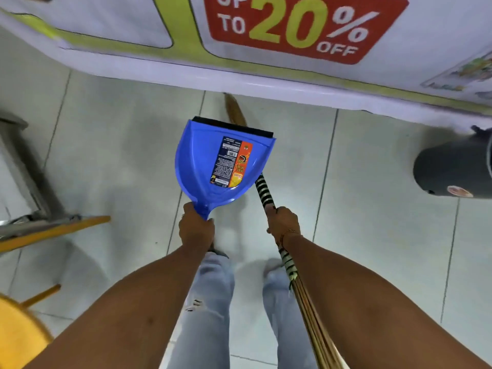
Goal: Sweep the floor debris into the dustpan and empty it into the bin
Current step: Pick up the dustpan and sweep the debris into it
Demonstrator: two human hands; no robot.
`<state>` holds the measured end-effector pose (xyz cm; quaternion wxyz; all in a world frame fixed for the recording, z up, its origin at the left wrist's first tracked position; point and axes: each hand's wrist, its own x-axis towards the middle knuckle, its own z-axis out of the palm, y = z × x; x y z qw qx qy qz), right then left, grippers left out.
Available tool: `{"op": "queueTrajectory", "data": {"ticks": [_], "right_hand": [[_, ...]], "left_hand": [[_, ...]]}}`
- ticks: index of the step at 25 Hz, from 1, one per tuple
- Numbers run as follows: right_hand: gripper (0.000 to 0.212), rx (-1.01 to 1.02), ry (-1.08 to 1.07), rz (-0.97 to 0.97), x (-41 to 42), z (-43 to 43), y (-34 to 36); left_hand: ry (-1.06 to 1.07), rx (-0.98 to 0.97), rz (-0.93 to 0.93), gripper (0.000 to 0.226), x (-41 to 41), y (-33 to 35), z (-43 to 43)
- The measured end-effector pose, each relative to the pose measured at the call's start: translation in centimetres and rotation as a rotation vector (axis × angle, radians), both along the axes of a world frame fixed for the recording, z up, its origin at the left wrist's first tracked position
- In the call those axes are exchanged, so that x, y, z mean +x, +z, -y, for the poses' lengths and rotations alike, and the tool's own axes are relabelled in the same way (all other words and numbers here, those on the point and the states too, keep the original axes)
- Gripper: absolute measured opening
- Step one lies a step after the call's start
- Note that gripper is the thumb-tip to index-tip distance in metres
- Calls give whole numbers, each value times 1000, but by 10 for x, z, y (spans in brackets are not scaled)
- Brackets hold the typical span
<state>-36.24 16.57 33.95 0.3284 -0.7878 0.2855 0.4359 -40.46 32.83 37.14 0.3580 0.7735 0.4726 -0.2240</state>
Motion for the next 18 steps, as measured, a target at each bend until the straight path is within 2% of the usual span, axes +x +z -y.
{"op": "queueTrajectory", "data": {"ticks": [5, 7, 10, 15, 18], "right_hand": [[38, -29, 4, 59, 23, -89, 10], [46, -57, 96, 93, 45, -118, 0], [44, -148, 339, 130, 84, -146, -51], [37, -279, 454, 156, 113, -172, -167], [53, -303, 536, 82, 108, -170, -231]], "left_hand": [[59, 13, -34, 44, -8, 6, -86], [144, 16, -106, 48, -6, -9, -117], [220, 27, -227, 47, 0, -64, -151], [221, 4, -330, 42, 5, -191, -183], [169, 23, -359, 50, 7, -258, -192]]}}
